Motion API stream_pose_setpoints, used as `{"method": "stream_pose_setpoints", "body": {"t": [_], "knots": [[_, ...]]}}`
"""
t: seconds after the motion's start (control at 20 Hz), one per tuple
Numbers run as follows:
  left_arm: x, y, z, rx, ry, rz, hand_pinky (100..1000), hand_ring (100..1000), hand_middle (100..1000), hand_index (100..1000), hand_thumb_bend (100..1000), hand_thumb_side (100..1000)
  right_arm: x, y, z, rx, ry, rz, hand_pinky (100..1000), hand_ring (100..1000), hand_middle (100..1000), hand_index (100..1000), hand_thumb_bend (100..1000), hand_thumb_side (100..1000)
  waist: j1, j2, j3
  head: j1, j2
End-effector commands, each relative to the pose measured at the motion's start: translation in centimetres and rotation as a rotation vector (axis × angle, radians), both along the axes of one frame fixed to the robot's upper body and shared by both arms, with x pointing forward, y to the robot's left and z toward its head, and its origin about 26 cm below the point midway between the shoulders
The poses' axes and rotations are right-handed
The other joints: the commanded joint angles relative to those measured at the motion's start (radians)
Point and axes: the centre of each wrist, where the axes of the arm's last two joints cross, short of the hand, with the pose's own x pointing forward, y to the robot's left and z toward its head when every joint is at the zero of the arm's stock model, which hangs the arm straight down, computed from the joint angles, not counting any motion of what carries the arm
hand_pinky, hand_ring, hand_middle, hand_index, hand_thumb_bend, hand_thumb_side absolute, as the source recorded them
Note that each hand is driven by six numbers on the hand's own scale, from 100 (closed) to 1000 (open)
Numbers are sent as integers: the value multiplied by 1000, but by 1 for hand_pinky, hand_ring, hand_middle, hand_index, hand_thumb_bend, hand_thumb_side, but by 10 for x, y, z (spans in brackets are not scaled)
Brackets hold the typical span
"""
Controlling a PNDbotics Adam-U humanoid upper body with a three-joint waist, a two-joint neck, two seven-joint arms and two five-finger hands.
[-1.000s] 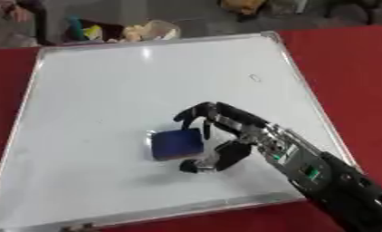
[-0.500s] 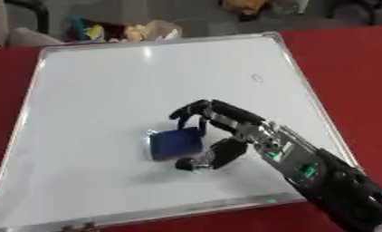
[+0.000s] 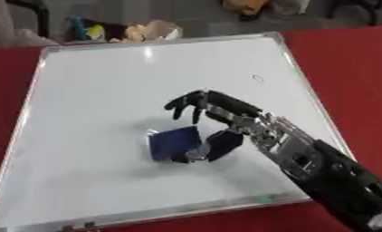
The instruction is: Wipe the whiteboard clean with a brush.
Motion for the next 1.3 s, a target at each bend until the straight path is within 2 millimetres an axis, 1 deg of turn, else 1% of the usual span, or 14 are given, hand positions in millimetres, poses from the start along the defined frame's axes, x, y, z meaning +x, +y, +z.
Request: {"method": "stream_pose_setpoints", "body": {"t": [0.05, 0.1, 0.3, 0.85, 1.3], "knots": [[0, -1, 8, 7, -25, -8, 414, 583, 516, 642, 322, 907, 0, -5, 15, -21, -53, -10, 560, 809, 657, 888, 555, 542, 0, -20, 1, -2, -3], [0, -1, 8, 8, -25, -10, 414, 583, 516, 642, 322, 907, 1, -5, 16, -29, -58, -9, 572, 814, 661, 891, 553, 543, 0, -20, 2, -3, -2], [0, -1, 8, 8, -24, -12, 414, 583, 516, 642, 321, 907, 2, -4, 17, -58, -67, -4, 572, 816, 665, 893, 552, 545, 2, -19, 5, -6, -2], [1, -2, 8, 8, -24, -17, 414, 582, 515, 642, 319, 908, 9, 1, 3, -112, -35, 13, 567, 821, 675, 896, 538, 533, 5, -15, 10, -11, -1], [1, -3, 7, 6, -23, -20, 415, 582, 515, 642, 318, 909, 10, 8, -2, -125, -29, 27, 556, 804, 651, 896, 523, 523, 7, -13, 15, -15, 1]]}}
